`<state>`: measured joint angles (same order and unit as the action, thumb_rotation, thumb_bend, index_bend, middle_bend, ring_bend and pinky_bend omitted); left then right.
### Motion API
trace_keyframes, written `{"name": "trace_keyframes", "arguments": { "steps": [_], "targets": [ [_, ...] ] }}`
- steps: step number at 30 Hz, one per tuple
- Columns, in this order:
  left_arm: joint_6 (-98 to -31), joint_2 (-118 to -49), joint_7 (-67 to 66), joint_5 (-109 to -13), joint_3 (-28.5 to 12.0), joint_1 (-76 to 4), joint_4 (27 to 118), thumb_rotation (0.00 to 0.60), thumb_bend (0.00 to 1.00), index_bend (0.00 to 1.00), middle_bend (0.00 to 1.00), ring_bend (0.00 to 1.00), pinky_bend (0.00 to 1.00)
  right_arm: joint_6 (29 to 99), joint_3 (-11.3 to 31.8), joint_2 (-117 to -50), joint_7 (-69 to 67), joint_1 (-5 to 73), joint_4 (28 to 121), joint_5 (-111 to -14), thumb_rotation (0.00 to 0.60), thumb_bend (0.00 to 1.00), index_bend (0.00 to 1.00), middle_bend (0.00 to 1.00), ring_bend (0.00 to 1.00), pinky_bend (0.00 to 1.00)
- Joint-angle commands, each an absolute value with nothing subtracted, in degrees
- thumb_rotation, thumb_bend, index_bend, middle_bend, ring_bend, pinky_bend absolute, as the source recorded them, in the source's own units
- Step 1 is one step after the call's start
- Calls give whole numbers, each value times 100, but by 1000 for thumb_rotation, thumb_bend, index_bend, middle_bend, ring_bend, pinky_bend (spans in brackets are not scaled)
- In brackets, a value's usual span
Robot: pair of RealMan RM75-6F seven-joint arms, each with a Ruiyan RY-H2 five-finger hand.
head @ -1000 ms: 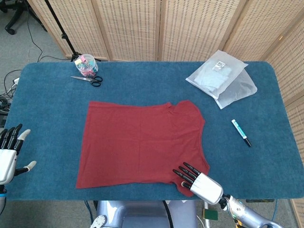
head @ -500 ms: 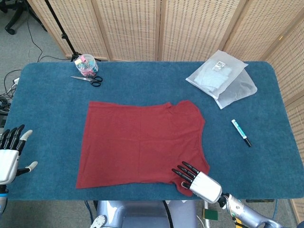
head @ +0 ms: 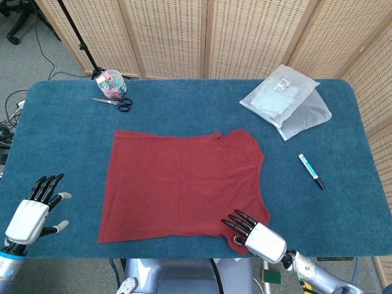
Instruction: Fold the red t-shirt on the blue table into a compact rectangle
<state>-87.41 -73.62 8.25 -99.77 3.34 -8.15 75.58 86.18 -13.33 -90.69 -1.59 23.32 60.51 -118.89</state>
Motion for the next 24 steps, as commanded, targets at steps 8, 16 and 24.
{"name": "trace_keyframes", "arguments": {
  "steps": [8,16,24],
  "targets": [
    [-8960,-8326,1966,-10637,804,-970,5830,600,0,550,0,0,0,8520,-1408,-8920,-327,2394,6297,-11801,600,542,635,52,0,0],
    [-9478,-9066,2592,-11006,1031,-1022,4454,600,0,550,0,0,0,8491,-1397,-8886,-359,2413,6333,-11727,600,543,636,52,0,0],
    [-9664,-9509,2863,-11129,1217,-1042,3782,600,0,550,0,0,0,8493,-1396,-8864,-351,2420,6351,-11702,600,543,636,52,0,0]
  ]
}}
